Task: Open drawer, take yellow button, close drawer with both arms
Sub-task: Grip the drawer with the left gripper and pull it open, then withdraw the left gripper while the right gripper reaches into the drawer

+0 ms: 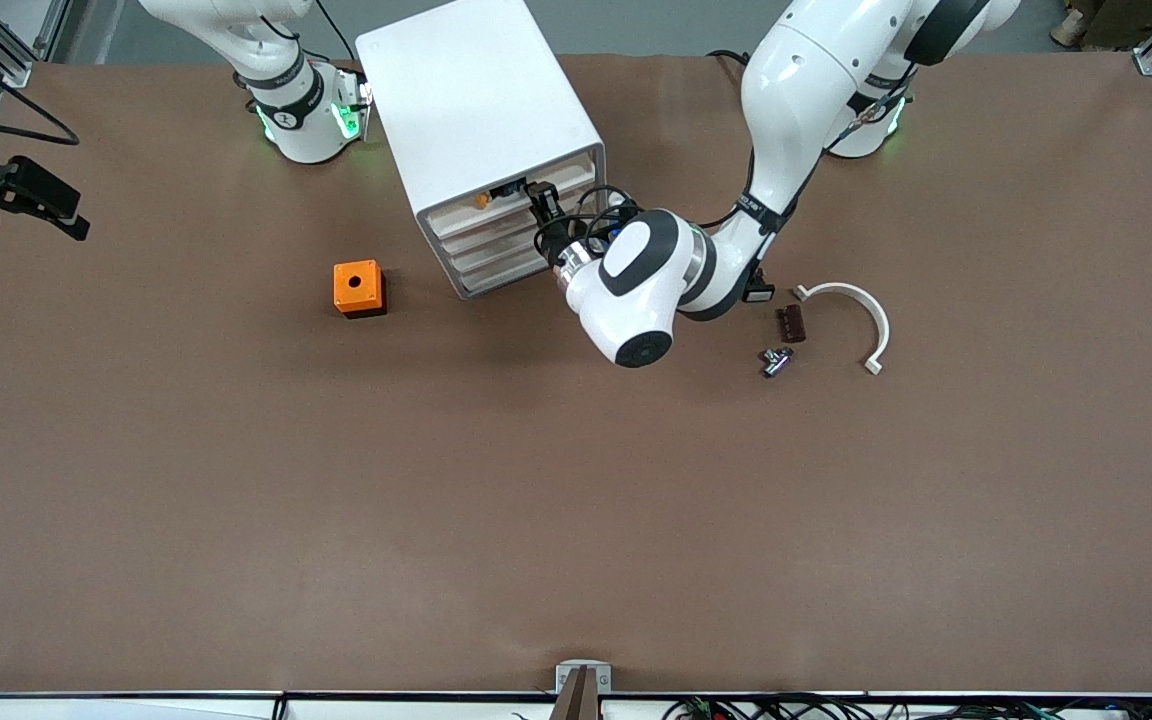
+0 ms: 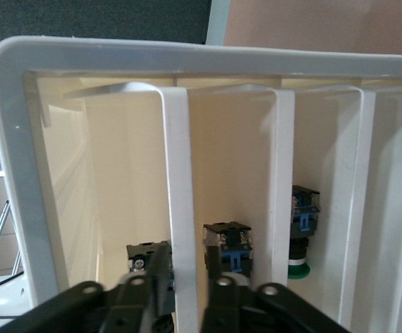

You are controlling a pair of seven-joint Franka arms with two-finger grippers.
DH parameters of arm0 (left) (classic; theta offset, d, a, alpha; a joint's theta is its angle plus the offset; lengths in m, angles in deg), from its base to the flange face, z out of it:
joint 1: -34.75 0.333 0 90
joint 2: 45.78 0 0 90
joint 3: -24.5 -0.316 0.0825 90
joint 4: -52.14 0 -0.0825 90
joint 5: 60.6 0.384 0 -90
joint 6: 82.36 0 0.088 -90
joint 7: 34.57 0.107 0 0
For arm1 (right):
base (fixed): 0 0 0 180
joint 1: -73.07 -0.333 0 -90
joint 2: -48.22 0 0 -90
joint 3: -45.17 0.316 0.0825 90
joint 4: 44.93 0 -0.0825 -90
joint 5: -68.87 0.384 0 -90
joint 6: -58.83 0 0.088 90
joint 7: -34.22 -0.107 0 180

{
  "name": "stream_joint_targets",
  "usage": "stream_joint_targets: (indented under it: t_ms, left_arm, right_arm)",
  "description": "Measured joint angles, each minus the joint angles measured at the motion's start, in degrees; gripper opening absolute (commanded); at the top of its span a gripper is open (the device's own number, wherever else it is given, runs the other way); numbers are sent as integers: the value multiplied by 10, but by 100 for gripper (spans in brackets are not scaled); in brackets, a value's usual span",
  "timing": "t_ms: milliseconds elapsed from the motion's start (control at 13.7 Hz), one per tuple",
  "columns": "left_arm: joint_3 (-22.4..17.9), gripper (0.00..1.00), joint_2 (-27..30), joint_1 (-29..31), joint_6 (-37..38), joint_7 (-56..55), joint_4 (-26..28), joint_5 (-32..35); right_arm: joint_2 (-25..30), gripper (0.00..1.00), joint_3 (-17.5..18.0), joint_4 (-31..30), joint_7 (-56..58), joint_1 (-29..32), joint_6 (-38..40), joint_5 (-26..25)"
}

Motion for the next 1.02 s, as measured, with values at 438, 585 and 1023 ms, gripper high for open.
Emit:
stream_joint_targets:
  t_ms: [438,585,1023]
  left_arm:
    - [-18,0,0,25,4,-1,-8,-1]
    - [-23,0,0,48,4,3,-16,-1]
    - [-26,0,0,89,-14,26,-27,-1]
  right_arm:
    - [-2,100,0,1,0,0,0,0]
    - [-8,100,1,4,0,-7,-1,0]
    - [-63,100,6,37,-109,-80,-4,0]
